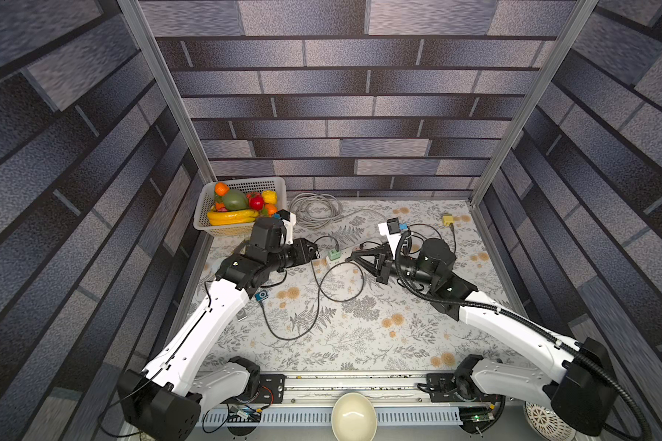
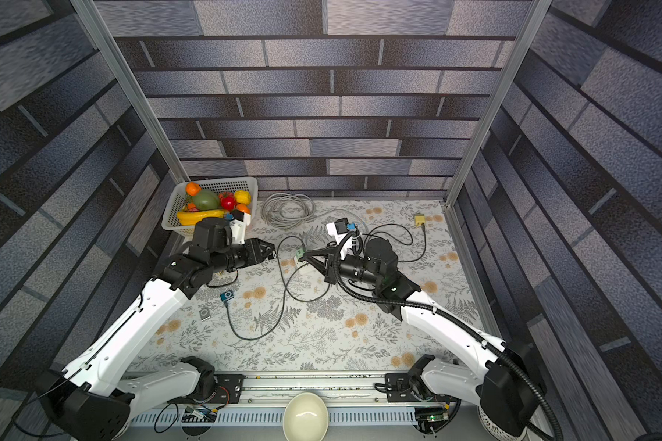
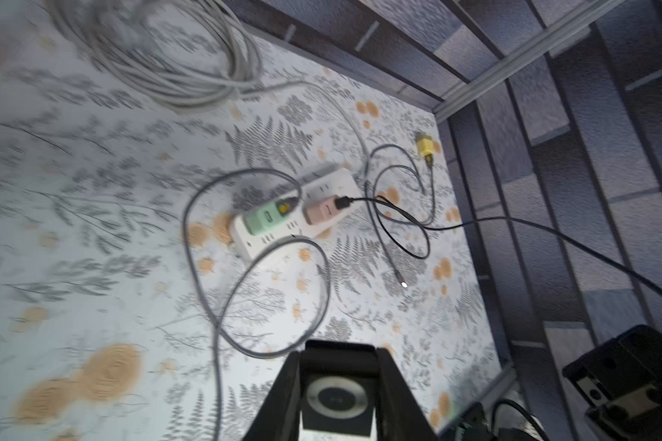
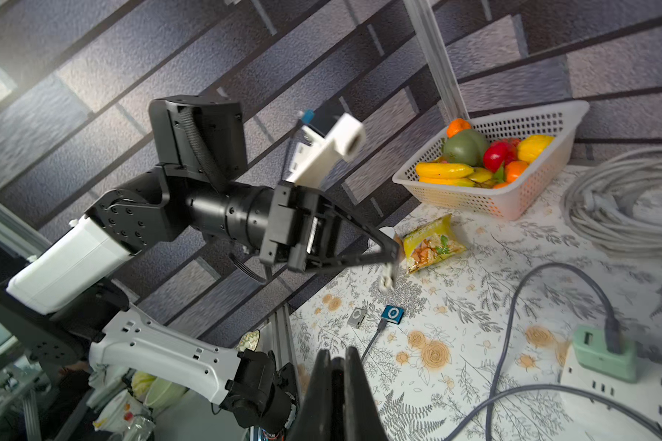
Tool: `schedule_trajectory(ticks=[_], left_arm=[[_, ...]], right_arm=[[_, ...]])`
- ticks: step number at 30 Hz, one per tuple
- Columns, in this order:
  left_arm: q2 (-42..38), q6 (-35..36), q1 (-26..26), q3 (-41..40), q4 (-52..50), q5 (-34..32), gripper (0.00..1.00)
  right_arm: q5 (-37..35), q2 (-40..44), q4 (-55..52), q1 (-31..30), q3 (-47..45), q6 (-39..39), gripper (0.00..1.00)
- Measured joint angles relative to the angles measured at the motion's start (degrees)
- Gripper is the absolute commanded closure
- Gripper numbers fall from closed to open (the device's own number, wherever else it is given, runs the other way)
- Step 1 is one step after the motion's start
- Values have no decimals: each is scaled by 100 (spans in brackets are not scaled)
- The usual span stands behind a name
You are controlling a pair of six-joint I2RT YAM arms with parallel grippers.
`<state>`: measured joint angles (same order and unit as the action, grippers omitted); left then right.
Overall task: Charge mp3
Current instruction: Insert the charging cable into the MP3 player.
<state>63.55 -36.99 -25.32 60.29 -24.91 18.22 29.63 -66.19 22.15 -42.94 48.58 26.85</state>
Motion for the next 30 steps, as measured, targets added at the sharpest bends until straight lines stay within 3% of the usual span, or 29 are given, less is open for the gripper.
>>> schedule_trajectory(ticks=[4, 8, 14, 30], left_arm=[[9, -815, -527, -529, 605, -205, 87], [-151, -1154, -737, -544, 957, -501, 87], [-555, -1373, -739, -721, 1438, -785, 88], [-564, -1451, -739, -916, 1744, -813, 89]], right_arm=[[-291, -129, -96, -236, 295, -387, 100], [-669, -330, -389, -376, 413, -643, 100], [-1097, -474, -874, -568, 603, -859, 100], [-1615, -726, -1215, -671, 763, -1023, 100]])
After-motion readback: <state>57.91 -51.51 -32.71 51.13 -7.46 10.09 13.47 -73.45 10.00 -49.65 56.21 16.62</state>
